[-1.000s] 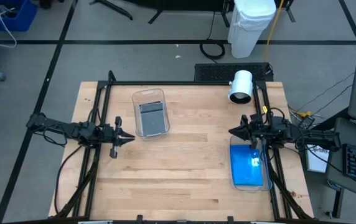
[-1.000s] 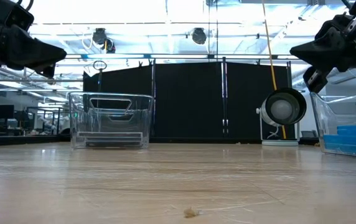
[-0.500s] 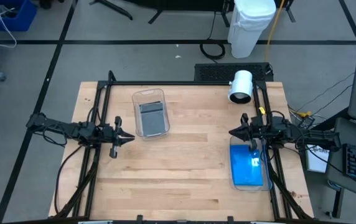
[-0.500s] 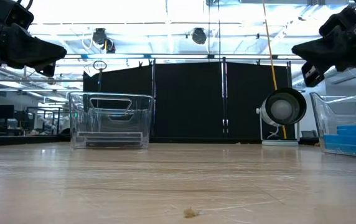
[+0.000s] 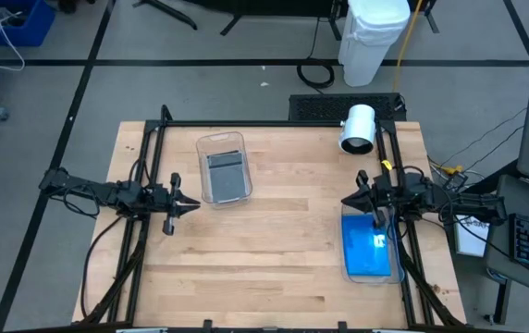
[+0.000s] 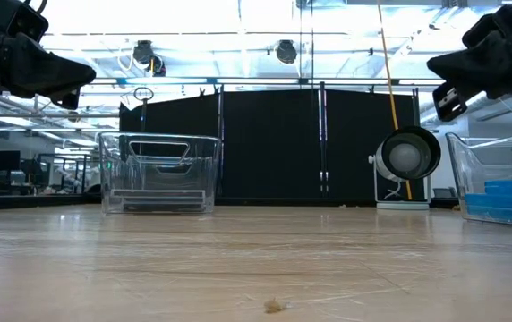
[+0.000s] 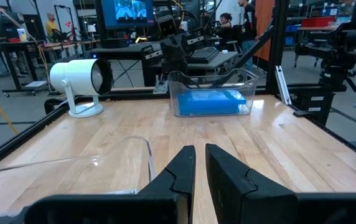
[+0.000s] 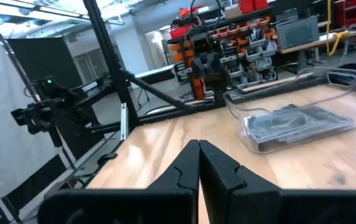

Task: Pick & place jewel cases by type
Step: Adjust the left transparent bin

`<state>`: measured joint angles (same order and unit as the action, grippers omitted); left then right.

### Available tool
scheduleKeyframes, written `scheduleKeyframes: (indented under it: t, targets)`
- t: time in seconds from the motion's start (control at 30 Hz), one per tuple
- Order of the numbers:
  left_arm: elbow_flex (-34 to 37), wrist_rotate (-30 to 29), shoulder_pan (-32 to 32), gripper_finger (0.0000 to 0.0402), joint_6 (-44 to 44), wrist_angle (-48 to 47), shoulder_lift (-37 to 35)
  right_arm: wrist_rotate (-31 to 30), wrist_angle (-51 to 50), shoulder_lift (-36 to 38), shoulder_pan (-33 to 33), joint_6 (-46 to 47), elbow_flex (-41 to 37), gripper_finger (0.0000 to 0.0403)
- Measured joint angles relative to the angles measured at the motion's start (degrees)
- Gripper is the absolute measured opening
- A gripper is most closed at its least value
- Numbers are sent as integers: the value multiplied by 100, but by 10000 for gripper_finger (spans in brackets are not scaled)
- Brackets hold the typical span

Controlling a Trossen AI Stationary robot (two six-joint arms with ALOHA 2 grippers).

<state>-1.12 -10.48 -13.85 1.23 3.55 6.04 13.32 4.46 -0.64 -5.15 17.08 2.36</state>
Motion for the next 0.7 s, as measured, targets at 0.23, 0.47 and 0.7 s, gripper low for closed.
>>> scheduleKeyframes:
  t: [0.23,0.47,0.7]
  targets:
    - [-5,0,0,47,0,4,0,-293,261,0,0,21,-1,1]
    - [-5,0,0,47,0,4,0,-1063,-77,-4,1,14,-1,1]
    - [-5,0,0,47,0,4,0,-1634,-213,-7,0,0,-1,1]
